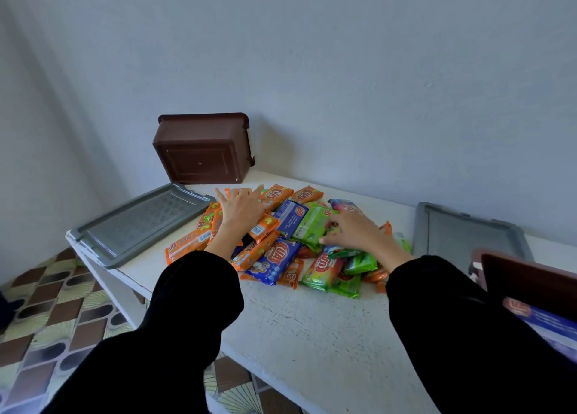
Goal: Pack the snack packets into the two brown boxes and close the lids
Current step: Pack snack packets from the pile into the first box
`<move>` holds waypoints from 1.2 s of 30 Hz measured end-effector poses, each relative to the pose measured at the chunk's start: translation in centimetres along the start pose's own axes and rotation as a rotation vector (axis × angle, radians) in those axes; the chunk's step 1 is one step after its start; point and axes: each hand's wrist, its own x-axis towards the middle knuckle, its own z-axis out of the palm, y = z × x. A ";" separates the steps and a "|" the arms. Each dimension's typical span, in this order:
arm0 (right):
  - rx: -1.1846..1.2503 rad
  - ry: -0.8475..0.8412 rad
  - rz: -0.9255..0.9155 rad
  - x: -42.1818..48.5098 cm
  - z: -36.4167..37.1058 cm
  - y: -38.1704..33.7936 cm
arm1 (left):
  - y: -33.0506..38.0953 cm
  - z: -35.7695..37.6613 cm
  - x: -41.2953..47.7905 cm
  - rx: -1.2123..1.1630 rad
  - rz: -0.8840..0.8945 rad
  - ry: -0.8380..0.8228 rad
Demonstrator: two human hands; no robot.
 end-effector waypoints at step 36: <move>-0.019 -0.102 -0.050 -0.9 -3.5 0.5 | 1.8 -2.6 -0.2 -0.320 -0.111 -0.065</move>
